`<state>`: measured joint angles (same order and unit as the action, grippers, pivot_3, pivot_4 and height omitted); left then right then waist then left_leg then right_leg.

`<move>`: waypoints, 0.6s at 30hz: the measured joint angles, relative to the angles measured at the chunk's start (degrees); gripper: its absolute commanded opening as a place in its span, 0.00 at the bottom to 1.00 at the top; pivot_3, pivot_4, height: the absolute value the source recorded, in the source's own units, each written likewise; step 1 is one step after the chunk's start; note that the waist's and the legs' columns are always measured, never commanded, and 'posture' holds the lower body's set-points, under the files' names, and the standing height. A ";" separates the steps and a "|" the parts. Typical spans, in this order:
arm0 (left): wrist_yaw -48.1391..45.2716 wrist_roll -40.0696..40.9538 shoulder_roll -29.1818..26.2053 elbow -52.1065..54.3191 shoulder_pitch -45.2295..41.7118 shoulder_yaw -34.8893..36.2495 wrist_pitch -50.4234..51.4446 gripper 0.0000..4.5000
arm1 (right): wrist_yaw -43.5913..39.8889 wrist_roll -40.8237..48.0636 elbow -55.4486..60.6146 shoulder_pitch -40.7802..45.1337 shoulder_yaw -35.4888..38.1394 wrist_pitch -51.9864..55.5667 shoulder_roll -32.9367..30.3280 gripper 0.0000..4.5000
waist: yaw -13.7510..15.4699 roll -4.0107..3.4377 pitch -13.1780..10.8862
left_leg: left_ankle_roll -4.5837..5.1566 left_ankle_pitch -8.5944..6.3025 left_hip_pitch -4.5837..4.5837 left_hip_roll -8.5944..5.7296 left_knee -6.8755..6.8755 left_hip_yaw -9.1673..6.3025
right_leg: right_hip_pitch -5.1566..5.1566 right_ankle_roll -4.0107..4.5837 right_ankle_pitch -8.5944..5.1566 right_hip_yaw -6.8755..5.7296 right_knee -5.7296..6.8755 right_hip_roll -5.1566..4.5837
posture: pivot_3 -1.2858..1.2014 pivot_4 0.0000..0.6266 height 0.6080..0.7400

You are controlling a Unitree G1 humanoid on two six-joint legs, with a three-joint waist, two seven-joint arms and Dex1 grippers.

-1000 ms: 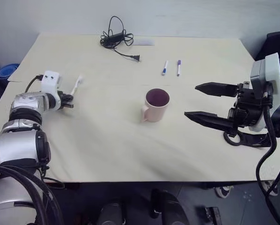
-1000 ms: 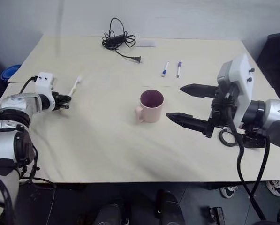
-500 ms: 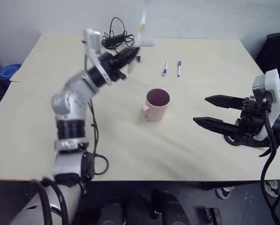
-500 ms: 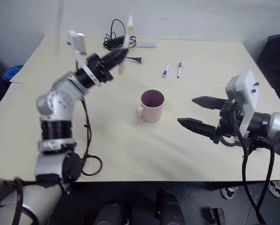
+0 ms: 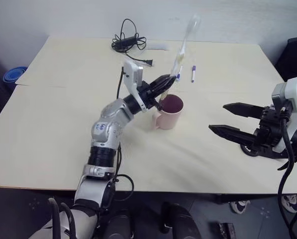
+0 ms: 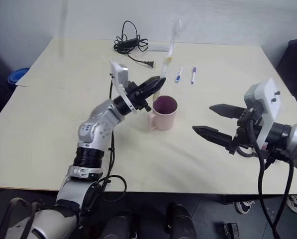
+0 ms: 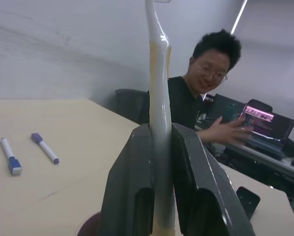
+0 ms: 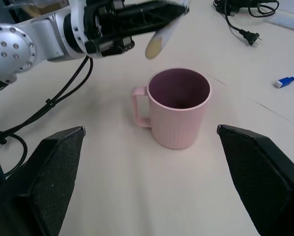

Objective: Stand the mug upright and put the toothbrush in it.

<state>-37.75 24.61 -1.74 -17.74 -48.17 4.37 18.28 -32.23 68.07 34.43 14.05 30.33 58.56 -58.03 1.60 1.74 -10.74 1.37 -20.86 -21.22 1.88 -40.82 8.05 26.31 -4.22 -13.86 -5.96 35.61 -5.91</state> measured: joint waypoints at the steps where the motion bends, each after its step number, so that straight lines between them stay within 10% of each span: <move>1: -0.22 -0.38 0.38 -1.32 -0.01 -0.45 -1.13 0.12 | 0.34 0.33 0.02 0.03 0.00 0.00 0.00 1.00 | 0.00 0.00 0.00 | 0.00 0.00 0.00 0.00 0.00 0.00 | 0.00 0.00 0.00 0.00 0.00 0.00 | 0.52 0.24 1.00; 14: -1.91 2.30 -3.95 3.84 6.54 -0.66 0.88 0.97 | 0.69 1.79 -0.15 0.04 -0.19 -0.77 -0.50 1.00 | -0.38 -0.01 0.00 | 0.03 -0.02 -0.01 0.35 0.00 -0.03 | 0.01 -0.01 0.01 -0.01 0.08 0.01 | 0.52 0.24 1.00; 18: -3.13 7.11 -16.40 15.79 10.26 2.39 12.39 0.99 | -1.20 -0.85 -2.05 0.04 -1.31 -2.40 -0.50 1.00 | -0.50 -0.03 0.00 | 0.00 -0.03 -0.01 0.41 -0.02 -0.01 | 0.02 -0.01 0.01 0.00 0.17 0.06 | 0.52 0.24 1.00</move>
<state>-40.88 31.72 -18.13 -1.95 -37.91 6.75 30.68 -33.43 67.23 32.38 14.09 29.01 56.16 -58.53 1.10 1.70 -10.74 1.36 -20.89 -21.23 2.29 -40.84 8.04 26.34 -4.22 -13.86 -5.96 35.78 -5.85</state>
